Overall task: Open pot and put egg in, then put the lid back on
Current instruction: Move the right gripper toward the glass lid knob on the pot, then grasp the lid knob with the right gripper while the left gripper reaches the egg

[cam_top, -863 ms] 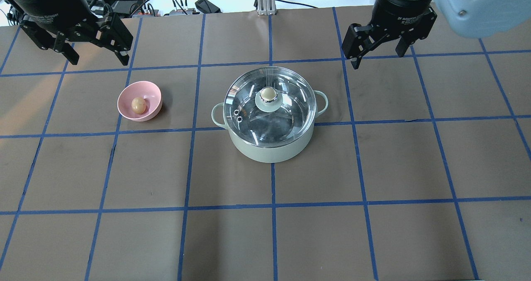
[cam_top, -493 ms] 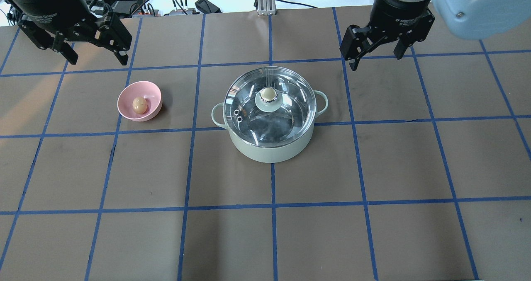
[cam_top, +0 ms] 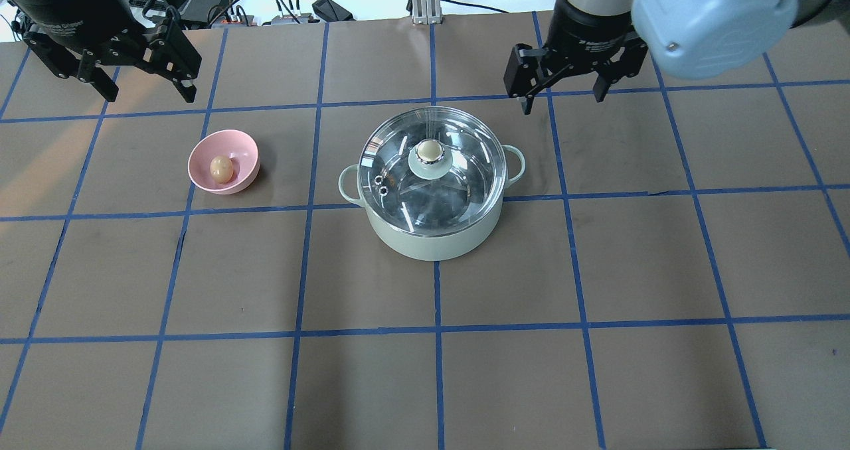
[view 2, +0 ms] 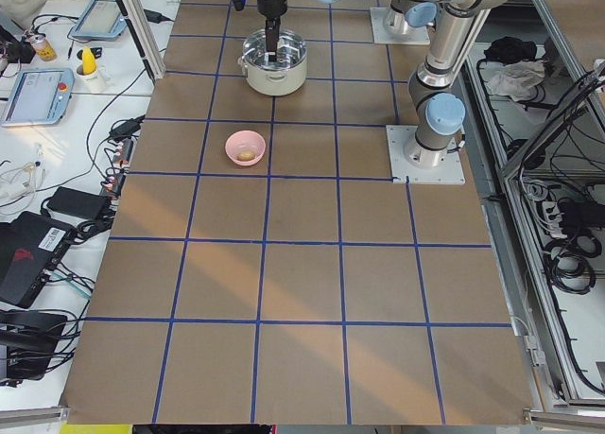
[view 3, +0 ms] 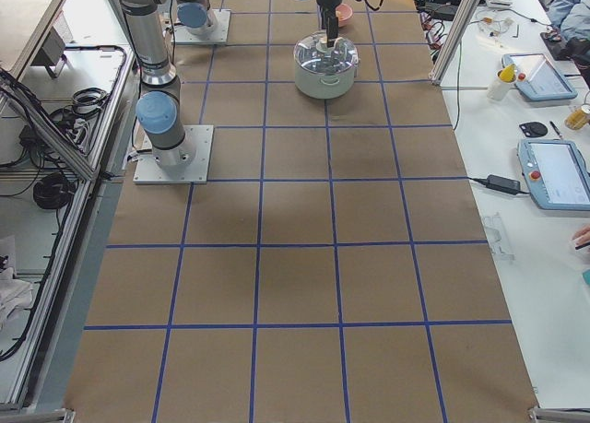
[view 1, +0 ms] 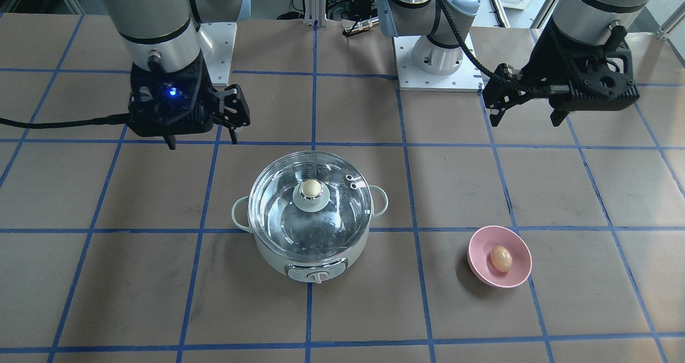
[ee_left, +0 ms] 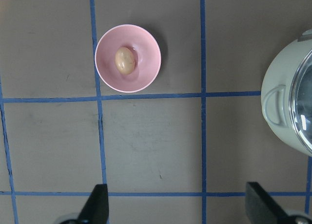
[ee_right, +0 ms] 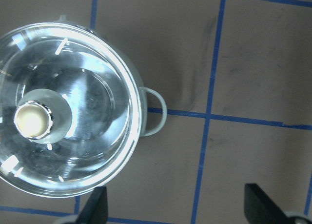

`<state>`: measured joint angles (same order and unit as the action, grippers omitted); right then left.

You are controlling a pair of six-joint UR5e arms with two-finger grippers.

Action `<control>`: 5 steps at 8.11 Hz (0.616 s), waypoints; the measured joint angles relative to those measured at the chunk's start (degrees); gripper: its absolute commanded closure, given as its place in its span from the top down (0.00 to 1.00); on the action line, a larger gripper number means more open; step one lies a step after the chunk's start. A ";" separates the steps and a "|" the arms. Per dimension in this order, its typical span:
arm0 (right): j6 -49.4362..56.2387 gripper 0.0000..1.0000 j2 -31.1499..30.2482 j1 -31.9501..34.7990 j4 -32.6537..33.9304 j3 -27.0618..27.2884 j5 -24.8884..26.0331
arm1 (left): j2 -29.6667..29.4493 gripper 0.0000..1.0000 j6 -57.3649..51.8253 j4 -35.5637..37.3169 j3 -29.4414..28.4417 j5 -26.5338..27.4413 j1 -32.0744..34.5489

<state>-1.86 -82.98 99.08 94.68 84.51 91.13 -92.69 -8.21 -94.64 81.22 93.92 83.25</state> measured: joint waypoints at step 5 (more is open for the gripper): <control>-16.96 1.00 8.01 8.24 9.84 -0.30 -4.30 | -7.57 0.83 -10.07 6.17 0.76 0.13 -6.07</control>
<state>-18.83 -74.97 107.32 104.52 84.21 86.82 -100.25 -18.27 -88.46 81.98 94.05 77.18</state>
